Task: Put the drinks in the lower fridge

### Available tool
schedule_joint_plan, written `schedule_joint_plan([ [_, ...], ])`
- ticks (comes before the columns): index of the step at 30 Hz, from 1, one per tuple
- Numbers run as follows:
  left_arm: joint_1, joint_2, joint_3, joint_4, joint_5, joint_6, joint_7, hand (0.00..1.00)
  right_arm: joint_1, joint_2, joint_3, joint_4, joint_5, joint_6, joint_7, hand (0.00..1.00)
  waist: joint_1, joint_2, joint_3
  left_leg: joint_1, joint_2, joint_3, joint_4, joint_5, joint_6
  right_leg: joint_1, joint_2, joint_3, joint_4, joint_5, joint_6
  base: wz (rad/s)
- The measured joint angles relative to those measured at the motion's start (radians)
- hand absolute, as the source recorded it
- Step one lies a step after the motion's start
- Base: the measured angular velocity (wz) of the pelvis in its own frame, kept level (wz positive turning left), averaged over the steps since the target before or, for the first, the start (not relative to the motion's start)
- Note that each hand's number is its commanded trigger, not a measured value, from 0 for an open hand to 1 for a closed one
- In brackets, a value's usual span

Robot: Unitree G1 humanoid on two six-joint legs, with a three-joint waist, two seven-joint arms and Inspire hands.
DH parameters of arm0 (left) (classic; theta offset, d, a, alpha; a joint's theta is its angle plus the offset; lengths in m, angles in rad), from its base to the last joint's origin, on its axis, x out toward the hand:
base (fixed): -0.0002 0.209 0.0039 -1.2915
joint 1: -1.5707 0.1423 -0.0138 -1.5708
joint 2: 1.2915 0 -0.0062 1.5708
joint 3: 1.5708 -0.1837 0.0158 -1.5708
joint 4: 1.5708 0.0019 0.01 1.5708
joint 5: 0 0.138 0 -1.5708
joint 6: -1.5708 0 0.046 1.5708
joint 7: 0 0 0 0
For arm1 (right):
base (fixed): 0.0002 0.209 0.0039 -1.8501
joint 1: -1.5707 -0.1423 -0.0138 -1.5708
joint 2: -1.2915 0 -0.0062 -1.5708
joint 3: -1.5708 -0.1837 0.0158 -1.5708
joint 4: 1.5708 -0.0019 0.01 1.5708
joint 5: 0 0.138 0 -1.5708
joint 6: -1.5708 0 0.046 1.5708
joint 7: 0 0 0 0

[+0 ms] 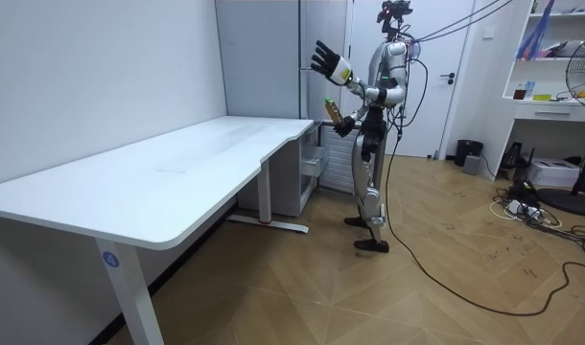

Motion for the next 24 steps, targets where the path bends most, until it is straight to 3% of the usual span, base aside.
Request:
schedule_joint_plan([
  [6, 0.033, 0.000, -0.010, 0.317, -0.080, -0.001, 0.114, 0.00, 0.009, 0.002, -0.017, 0.006, -0.002, 0.021, -0.071, 1.00, 0.002, 0.000, -0.0005, 0.014, 0.000, -0.003, -0.006, 0.000, 0.000, 0.004, 0.004, 0.007, 0.006, 0.000, -0.002, -0.05],
  [11, 0.062, -0.001, -0.087, 0.540, -0.133, 0.002, 0.161, 0.00, -0.011, 0.009, -0.031, 0.039, 0.000, 0.029, -0.131, 1.00, 0.003, -0.008, -0.0004, 0.015, 0.000, -0.002, -0.019, 0.000, 0.001, -0.002, 0.010, 0.018, 0.003, 0.001, -0.003, -0.07],
  [16, 0.069, -0.004, -0.211, 0.770, -0.140, 0.035, 0.160, 0.00, -0.044, 0.013, -0.026, 0.108, 0.007, 0.039, -0.176, 1.00, 0.001, -0.011, -0.0007, 0.013, 0.003, -0.003, -0.021, 0.000, 0.001, -0.002, 0.013, 0.018, -0.001, 0.000, -0.003, 0.00],
  [20, 0.067, -0.005, -0.263, 0.930, -0.145, 0.053, 0.161, 0.00, -0.063, 0.015, -0.024, 0.115, 0.015, 0.041, -0.224, 1.00, -0.007, -0.018, -0.0002, 0.012, 0.004, 0.001, -0.022, 0.000, 0.001, -0.003, 0.014, 0.018, -0.003, 0.000, -0.003, 0.00],
  [24, 0.096, -0.016, -0.288, 1.036, -0.134, 0.102, 0.160, 0.00, -0.078, 0.020, -0.025, 0.115, 0.053, 0.046, -0.272, 1.00, -0.014, -0.032, 0.0004, 0.011, 0.004, -0.001, -0.024, 0.000, 0.000, 0.000, 0.016, 0.019, -0.010, 0.000, -0.003, 0.00],
])
